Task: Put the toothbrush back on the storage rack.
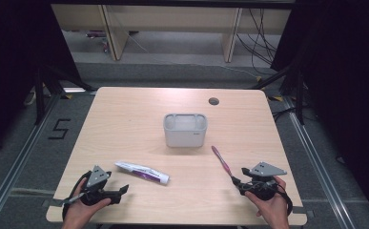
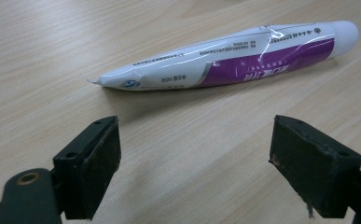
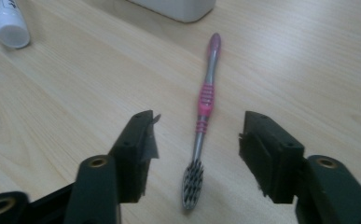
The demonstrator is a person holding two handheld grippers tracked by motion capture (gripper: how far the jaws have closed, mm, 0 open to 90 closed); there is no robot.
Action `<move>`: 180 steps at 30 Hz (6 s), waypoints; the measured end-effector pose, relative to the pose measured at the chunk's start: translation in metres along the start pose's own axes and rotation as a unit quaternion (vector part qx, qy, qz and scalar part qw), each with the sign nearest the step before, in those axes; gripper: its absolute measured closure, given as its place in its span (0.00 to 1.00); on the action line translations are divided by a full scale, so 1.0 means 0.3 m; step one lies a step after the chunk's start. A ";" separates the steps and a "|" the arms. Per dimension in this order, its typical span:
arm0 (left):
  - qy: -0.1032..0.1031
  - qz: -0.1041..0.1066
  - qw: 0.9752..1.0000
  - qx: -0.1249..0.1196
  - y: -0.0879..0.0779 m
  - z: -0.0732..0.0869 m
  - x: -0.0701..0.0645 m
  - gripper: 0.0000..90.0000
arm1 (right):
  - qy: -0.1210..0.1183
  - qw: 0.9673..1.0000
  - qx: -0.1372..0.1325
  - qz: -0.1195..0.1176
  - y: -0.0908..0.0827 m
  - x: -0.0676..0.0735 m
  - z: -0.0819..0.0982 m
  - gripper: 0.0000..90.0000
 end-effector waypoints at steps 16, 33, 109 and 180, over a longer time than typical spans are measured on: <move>-0.006 0.001 1.000 -0.004 0.007 0.002 -0.003 0.18 | -0.003 1.000 -0.010 -0.002 0.023 -0.017 -0.044 0.93; -0.006 -0.002 1.000 -0.001 0.003 0.003 -0.001 0.18 | -0.011 1.000 0.009 0.009 0.141 -0.054 -0.151 1.00; -0.009 0.003 1.000 -0.006 -0.001 0.000 -0.007 0.18 | -0.115 0.979 0.153 -0.071 0.346 0.193 -0.193 1.00; -0.006 0.002 1.000 -0.005 0.003 0.000 -0.004 0.18 | -0.041 0.967 0.251 -0.017 0.226 0.038 -0.169 0.73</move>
Point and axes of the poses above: each handheld gripper's, and its own axes: y roughly forward along the jaws, z roughly out of its underside, x roughly to its left, the point moved 4 cm from there along y, roughly forward along the jaws, and after that the axes turned 2 degrees about y, right-handed, at the moved point
